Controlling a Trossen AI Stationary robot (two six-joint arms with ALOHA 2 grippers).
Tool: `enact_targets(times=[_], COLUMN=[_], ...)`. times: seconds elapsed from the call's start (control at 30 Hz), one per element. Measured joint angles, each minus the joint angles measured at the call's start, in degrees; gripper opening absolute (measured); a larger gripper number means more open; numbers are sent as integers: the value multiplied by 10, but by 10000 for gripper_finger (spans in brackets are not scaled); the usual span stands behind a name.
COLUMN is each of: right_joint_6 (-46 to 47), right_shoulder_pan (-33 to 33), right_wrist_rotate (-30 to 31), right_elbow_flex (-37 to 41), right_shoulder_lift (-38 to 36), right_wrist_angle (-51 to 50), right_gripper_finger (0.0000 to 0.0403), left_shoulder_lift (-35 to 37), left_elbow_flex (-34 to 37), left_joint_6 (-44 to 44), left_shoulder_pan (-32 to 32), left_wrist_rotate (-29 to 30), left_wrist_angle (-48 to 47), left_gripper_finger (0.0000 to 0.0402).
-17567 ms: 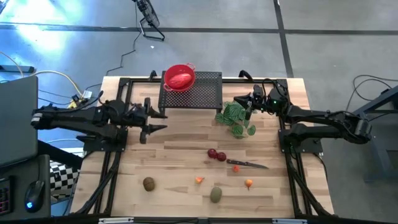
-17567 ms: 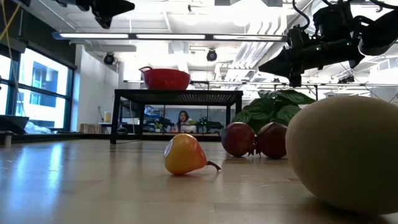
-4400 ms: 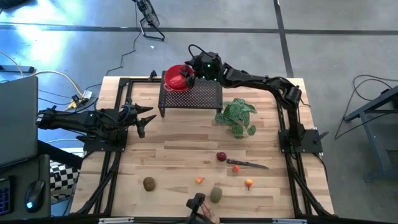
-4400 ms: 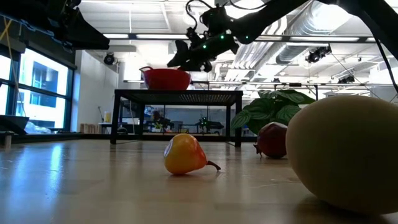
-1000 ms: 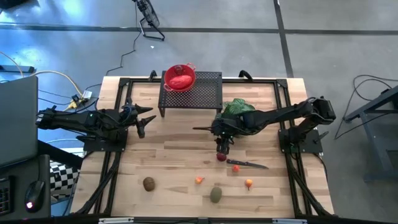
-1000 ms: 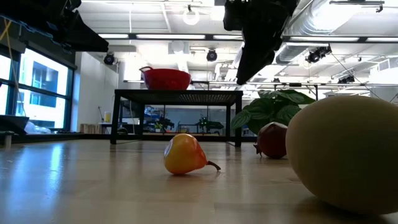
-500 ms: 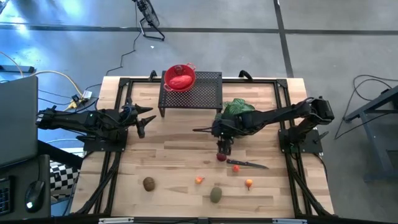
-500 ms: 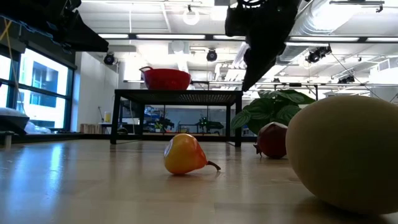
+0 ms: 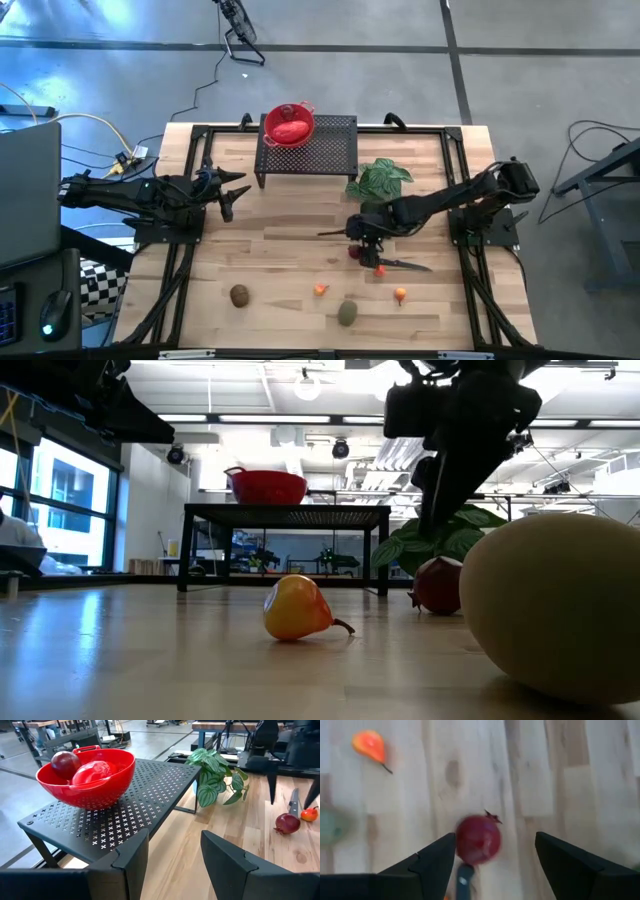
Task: Pick & Place Fruit
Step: Put the red pomegranate in the red strainer bowl on the shelf
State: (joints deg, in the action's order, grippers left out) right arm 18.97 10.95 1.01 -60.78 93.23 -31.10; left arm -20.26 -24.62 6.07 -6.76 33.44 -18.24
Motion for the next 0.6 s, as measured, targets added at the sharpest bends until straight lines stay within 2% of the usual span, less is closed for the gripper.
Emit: enact_targets(times=[0.6], right_joint_6=[7], right_shoulder_pan=[22], right_wrist_rotate=[6], right_elbow_flex=[6], right_shoulder_lift=[1], right_wrist_angle=[48], right_gripper_finger=[268], left_shoulder_lift=[0], left_elbow_flex=[0], left_joint_6=[2], left_shoulder_pan=[0], left_wrist_rotate=[0], left_wrist_angle=[-19], left_gripper_finger=[175])
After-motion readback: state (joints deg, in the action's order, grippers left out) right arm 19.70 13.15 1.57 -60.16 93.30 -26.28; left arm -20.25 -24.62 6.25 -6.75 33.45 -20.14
